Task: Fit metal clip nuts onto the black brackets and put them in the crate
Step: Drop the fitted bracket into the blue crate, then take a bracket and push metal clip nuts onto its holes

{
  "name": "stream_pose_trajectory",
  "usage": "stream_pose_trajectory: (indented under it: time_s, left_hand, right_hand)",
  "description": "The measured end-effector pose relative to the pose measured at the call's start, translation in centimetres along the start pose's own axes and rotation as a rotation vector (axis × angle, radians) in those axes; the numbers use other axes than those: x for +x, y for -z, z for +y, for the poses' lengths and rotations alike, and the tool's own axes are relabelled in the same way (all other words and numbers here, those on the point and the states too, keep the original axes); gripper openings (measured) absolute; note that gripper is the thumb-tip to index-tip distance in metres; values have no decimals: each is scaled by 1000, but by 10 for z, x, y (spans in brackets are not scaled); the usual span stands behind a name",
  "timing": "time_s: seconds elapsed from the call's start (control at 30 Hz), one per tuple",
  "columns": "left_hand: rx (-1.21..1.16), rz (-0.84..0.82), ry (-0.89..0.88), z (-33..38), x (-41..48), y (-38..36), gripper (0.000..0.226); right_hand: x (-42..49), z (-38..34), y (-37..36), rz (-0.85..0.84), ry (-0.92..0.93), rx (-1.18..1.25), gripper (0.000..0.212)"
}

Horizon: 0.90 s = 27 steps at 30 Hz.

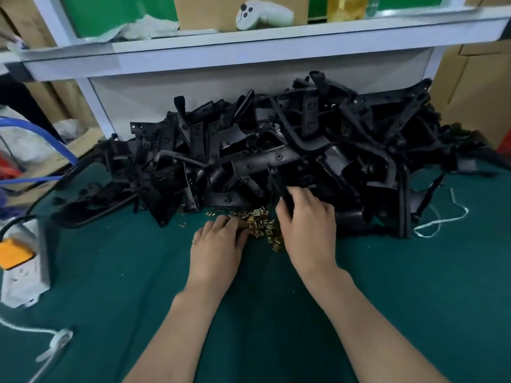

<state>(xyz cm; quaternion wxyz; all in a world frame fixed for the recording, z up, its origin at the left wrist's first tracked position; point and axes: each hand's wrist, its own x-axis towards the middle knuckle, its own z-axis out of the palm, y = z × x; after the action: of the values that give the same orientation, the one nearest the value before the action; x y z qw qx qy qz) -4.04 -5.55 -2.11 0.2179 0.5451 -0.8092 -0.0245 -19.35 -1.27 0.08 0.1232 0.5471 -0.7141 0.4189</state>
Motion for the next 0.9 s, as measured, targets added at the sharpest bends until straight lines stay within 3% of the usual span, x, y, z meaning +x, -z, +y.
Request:
stream_pose_trajectory:
  time_s: [0.07,0.2,0.4,0.47,0.53,0.67,0.77,0.9]
  left_hand:
    - [-42,31,-11,0,-2,1,25]
    - [-142,111,-14,-2,-5,5,20]
    - [-200,225,4,1,-5,10,19]
    - [-338,247,44,5,-5,13,24]
    - [-642,226,117,9,-6,17,23]
    - [-1164,93,133,14,-10,22,31]
    - [-1362,14,133,16,-13,22,32]
    - [-1388,-30,191,18,-11,25,27]
  right_hand:
    - [1,-1,13,-4,-65,192,23]
    - [5,7,46,-120,-400,815,13]
    - [3,41,85,-76,-713,1461,14]
    - [3,50,93,-74,-756,1668,18]
    - [3,56,98,-71,-728,1758,23]
    - [-2,57,101,33,-532,1596,29]
    - [-21,45,96,68,-223,1025,40]
    - [-50,20,75,-94,240,520,61]
